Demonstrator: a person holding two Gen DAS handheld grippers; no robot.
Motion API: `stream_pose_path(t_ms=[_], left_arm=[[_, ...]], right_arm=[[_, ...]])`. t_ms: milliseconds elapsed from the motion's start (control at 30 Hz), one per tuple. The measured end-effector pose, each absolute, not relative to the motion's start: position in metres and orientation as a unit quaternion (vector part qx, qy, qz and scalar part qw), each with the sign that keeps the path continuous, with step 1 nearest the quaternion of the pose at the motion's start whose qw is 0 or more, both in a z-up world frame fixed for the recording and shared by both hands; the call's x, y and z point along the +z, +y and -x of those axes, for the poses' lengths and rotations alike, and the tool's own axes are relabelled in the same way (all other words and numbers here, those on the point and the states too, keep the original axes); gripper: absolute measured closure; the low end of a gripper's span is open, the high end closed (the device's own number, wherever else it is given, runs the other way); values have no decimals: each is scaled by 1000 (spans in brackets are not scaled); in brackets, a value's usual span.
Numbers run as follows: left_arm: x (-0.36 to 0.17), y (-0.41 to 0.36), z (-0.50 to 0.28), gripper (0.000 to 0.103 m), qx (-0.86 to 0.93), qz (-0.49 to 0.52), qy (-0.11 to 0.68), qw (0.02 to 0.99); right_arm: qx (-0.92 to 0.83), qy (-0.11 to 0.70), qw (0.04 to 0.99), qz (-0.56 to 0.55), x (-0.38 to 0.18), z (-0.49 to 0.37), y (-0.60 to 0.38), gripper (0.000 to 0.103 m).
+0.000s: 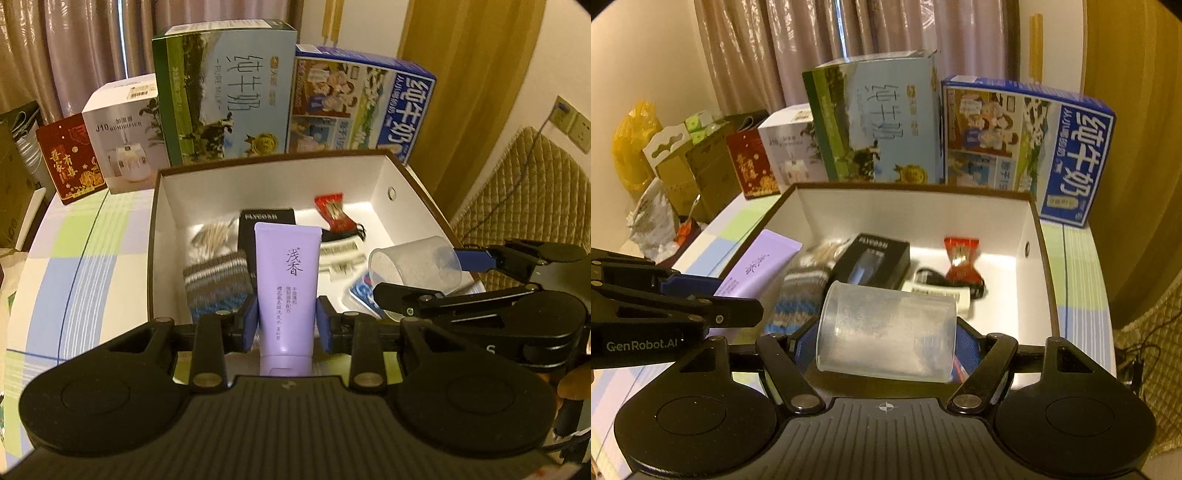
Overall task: Organize objects
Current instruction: 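Carry the tube with the left tool while the right tool carries the cup over the box, then lower the tube and cup into the box and open both tools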
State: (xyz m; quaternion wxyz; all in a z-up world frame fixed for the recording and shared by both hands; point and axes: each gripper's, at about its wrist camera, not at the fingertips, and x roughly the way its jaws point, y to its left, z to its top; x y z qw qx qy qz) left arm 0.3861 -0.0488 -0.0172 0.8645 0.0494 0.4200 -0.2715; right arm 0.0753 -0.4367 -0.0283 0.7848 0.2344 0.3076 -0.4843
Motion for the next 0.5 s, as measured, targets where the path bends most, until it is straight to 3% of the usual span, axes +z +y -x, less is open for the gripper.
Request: stream_pose_path(t_ms=[500], left_arm=[[-29,-60,-435,75,-248,-48,426,869]], right_arm=[[-480,323,780,-240,-46,-88,-485,32]])
